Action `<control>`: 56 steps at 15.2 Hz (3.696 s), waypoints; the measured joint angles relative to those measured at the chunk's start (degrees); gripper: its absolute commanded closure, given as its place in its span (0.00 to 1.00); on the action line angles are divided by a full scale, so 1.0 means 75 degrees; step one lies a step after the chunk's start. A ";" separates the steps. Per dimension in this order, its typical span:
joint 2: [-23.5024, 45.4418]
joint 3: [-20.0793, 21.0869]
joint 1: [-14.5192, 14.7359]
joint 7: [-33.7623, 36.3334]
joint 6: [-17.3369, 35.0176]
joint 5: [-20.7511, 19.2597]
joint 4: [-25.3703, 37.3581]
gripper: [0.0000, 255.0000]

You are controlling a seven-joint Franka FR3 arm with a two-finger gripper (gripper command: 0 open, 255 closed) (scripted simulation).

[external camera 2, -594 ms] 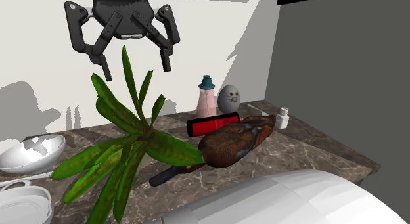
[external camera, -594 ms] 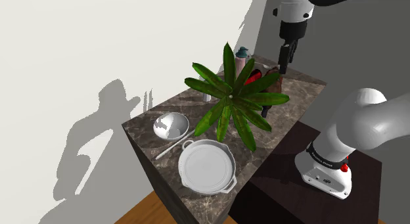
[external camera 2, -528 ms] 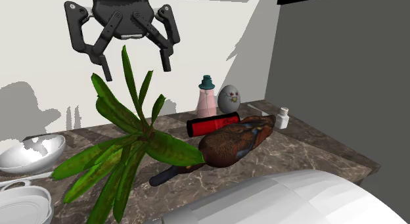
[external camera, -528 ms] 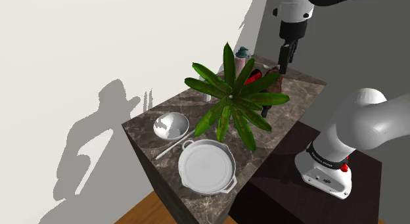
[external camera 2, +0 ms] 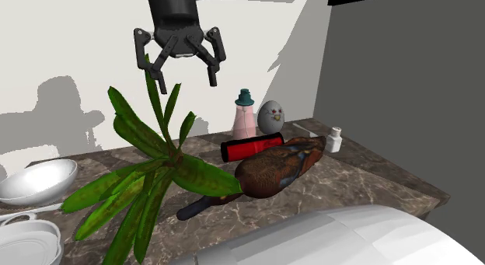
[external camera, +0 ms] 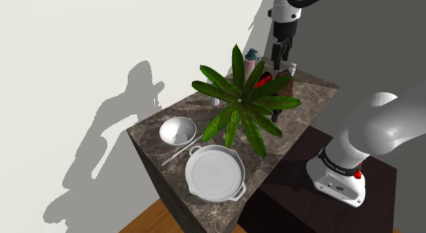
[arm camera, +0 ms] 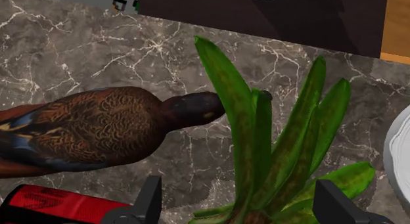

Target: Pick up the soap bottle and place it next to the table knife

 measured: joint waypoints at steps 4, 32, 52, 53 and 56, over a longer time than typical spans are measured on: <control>0.1185 -0.0278 -0.0145 -0.0182 0.0422 -0.0055 0.0740 0.00; 0.9702 -0.1158 -0.1875 -0.1371 -0.0616 0.1144 1.0267 0.00; 0.9566 -0.1086 -0.1837 -0.1377 0.0095 0.1113 0.9150 1.00; 0.9566 -0.1086 -0.1837 -0.1377 0.0094 0.1113 0.9151 1.00; 0.9295 -0.1105 -0.1874 -0.1195 0.0499 0.1264 0.8650 0.00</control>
